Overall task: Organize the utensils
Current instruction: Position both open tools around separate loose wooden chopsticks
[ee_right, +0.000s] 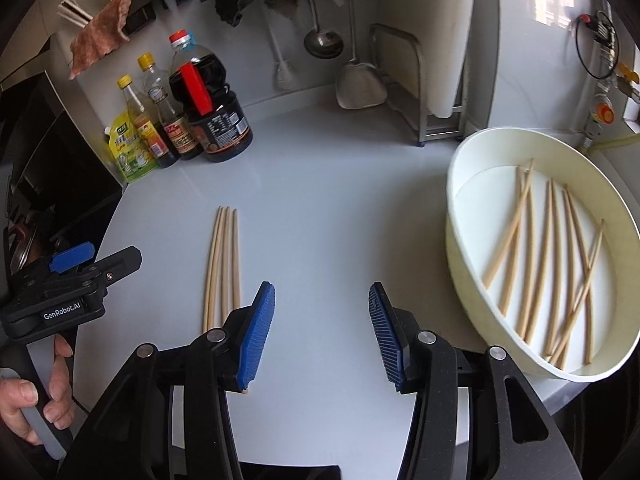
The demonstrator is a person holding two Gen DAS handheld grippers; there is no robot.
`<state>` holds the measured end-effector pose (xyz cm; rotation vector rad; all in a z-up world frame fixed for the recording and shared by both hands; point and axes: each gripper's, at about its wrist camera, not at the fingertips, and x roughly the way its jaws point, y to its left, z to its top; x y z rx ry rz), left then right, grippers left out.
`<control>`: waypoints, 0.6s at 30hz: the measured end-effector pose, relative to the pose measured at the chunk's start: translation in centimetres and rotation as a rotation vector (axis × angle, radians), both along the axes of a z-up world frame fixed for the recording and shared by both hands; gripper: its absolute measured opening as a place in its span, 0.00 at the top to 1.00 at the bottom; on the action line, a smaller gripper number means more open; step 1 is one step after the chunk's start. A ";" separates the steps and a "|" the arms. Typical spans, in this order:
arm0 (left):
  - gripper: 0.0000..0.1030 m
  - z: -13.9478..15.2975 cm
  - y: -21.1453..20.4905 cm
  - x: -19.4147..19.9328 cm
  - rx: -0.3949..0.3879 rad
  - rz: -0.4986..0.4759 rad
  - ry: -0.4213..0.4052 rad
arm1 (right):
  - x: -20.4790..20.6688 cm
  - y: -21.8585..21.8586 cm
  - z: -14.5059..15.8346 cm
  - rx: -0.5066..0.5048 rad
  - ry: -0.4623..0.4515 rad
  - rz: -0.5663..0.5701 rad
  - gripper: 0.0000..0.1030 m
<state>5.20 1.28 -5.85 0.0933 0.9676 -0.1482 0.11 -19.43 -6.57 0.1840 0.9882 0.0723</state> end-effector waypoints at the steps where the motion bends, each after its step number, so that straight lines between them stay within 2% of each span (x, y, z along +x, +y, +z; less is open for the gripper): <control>1: 0.06 -0.4 0.7 -0.1 0.000 0.013 0.004 | 0.4 0.7 -0.4 -0.005 0.007 0.017 0.54; 8: 0.06 -3.0 4.0 0.1 0.015 0.064 0.041 | 2.9 5.0 -3.0 -0.065 0.029 0.127 0.53; 18: 0.06 -5.8 5.0 0.6 -0.001 0.079 0.084 | 4.7 8.0 -6.8 -0.117 0.105 0.195 0.53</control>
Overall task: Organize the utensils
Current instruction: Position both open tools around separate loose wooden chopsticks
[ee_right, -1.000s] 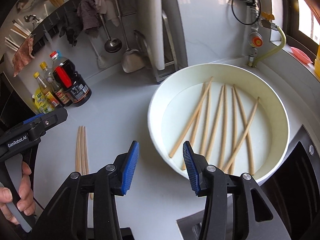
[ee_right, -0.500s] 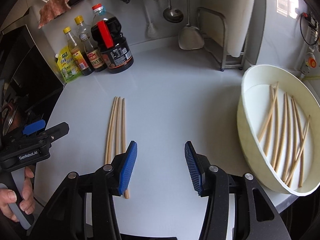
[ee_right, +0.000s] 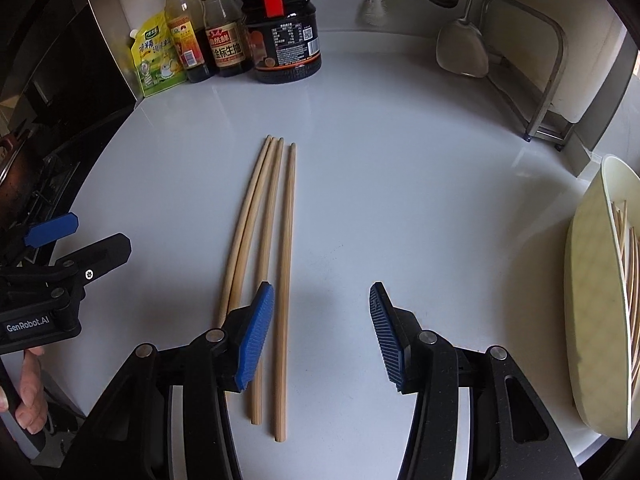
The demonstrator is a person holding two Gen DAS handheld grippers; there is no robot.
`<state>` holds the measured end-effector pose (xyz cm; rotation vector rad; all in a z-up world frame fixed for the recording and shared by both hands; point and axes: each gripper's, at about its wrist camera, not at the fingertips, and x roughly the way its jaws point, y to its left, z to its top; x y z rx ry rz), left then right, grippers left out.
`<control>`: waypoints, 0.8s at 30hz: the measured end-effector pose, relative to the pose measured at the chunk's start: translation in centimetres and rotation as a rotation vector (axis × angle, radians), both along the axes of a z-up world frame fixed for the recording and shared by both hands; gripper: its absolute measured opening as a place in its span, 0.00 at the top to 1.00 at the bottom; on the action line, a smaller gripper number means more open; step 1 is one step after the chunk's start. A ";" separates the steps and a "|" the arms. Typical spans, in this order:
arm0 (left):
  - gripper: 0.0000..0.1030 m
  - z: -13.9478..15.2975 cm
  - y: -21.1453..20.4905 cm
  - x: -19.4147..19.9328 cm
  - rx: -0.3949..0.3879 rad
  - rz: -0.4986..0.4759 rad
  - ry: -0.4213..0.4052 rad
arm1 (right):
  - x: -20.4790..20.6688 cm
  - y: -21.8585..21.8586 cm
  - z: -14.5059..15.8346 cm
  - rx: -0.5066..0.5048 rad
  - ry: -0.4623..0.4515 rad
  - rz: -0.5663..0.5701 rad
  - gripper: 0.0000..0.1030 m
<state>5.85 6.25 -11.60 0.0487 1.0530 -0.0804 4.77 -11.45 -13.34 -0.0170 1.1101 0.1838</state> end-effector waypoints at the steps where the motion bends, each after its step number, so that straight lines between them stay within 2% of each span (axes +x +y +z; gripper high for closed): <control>1: 0.06 -0.2 0.1 0.0 -0.004 0.000 0.003 | 0.1 0.2 -0.3 -0.009 0.003 0.001 0.53; 11: 0.06 -1.7 -0.6 0.4 -0.017 -0.009 0.022 | 0.6 1.5 -2.0 -0.059 0.040 0.025 0.53; 24: 0.06 -3.2 -3.8 1.0 -0.012 -0.073 0.028 | 0.3 -0.7 -2.3 -0.042 0.021 -0.005 0.53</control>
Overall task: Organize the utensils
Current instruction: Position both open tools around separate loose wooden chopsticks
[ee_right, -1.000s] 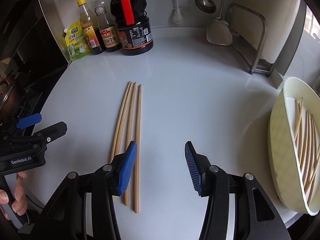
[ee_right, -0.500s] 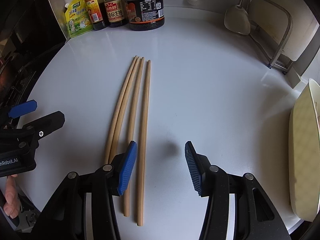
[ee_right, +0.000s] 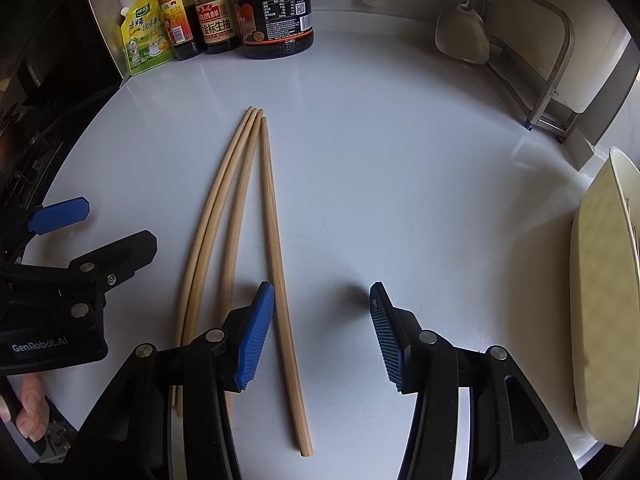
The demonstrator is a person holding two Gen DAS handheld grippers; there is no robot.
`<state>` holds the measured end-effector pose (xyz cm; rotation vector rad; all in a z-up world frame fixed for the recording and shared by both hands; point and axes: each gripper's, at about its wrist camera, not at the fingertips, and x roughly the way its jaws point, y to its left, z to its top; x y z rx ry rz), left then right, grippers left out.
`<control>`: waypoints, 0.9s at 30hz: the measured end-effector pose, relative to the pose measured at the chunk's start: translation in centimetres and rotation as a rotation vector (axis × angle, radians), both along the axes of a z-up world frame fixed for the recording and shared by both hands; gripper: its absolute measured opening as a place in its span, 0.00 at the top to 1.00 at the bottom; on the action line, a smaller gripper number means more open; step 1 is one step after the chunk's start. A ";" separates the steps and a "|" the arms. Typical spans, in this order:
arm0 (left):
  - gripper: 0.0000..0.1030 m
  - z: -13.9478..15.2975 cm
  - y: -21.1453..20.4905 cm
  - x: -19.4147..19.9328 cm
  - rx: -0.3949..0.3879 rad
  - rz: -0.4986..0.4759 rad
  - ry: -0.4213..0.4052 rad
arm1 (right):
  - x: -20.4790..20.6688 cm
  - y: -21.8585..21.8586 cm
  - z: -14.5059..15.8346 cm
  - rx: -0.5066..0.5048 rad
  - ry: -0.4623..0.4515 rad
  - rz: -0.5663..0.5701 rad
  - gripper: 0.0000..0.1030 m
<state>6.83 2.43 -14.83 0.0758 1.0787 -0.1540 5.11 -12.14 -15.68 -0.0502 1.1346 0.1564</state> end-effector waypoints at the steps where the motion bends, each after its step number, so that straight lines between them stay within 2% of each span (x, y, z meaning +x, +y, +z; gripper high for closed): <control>1: 0.06 -0.2 -0.2 0.1 0.001 -0.003 0.004 | 0.0 -0.2 0.0 0.002 0.000 -0.003 0.53; 11: 0.06 -1.6 -0.8 0.4 -0.002 0.012 0.042 | -0.3 -1.3 -0.1 0.011 -0.008 -0.021 0.53; 27: 0.06 -1.7 -1.4 0.7 -0.007 0.034 0.051 | 0.0 -1.7 0.0 0.009 -0.018 -0.022 0.53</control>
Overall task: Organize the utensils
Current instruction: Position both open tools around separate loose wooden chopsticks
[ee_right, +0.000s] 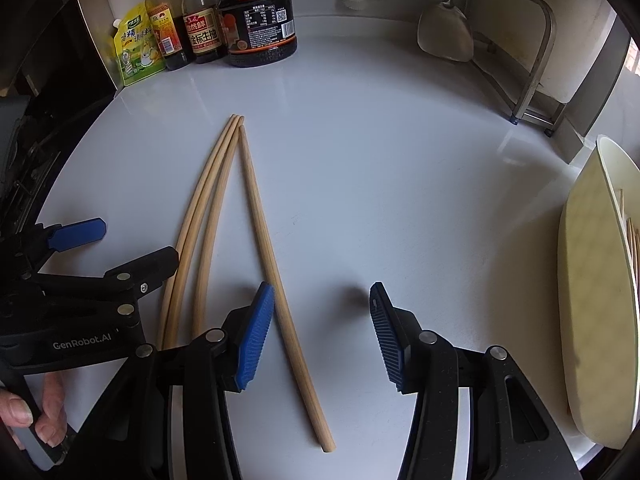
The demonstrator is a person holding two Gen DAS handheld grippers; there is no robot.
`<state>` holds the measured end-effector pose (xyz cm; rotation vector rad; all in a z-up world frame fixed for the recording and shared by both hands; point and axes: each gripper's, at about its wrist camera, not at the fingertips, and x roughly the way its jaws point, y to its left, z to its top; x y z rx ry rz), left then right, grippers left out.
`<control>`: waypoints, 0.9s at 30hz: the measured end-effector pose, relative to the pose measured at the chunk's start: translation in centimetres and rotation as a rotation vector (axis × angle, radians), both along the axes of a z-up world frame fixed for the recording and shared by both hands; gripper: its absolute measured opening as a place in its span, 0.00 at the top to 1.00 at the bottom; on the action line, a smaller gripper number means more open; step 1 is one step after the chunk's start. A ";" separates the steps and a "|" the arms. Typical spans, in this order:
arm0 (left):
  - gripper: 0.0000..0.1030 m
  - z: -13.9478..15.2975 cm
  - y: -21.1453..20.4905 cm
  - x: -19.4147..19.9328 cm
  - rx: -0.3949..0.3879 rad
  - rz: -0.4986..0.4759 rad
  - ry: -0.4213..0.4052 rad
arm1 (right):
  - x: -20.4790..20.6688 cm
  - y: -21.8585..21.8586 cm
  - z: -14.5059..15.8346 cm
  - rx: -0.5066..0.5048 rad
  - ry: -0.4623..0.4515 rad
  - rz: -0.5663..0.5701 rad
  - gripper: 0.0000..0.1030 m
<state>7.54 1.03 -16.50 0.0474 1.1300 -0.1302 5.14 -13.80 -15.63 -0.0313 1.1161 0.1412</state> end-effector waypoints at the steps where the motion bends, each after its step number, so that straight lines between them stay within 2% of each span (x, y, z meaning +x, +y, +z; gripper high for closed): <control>1: 0.06 0.0 0.0 0.0 0.000 -0.001 0.000 | 0.0 0.0 0.0 0.000 0.001 0.000 0.53; 10: 0.05 -0.1 1.3 0.0 -0.020 0.023 0.006 | 0.1 0.3 -0.1 -0.005 0.001 0.012 0.53; 18: 0.05 -0.3 0.3 0.1 0.041 0.012 0.002 | 0.3 0.4 -0.2 -0.008 0.001 0.017 0.53; 27: 0.05 -0.3 1.5 1.1 0.041 0.048 -0.017 | 0.7 0.8 -0.3 -0.035 -0.019 0.043 0.53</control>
